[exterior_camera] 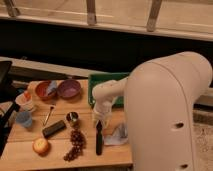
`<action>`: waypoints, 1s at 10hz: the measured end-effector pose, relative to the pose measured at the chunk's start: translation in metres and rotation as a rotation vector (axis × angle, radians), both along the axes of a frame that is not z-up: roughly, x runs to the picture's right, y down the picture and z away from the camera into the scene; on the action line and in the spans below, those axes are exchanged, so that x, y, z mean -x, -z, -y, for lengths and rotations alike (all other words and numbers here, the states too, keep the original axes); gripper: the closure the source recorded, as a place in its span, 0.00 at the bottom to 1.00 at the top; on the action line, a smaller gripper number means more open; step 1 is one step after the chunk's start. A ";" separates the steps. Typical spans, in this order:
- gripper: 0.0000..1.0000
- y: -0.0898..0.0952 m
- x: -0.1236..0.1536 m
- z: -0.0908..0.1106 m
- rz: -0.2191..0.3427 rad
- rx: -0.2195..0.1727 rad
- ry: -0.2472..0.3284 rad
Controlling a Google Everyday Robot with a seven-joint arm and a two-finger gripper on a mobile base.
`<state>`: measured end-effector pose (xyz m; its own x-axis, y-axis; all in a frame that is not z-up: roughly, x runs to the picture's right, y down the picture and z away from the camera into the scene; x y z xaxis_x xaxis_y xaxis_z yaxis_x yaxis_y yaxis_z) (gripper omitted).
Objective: Wipe purple bowl with brush
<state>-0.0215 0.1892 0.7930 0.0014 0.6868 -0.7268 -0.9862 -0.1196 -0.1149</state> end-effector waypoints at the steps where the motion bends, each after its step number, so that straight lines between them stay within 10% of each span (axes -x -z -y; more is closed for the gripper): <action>1: 1.00 0.007 -0.005 0.010 -0.009 -0.027 0.001; 7: 1.00 0.015 -0.036 0.121 -0.032 -0.226 0.004; 10: 1.00 0.018 0.011 0.162 0.155 -0.242 0.085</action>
<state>-0.0328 0.0272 0.7750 0.1645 0.8328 -0.5285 -0.9599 0.0119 -0.2800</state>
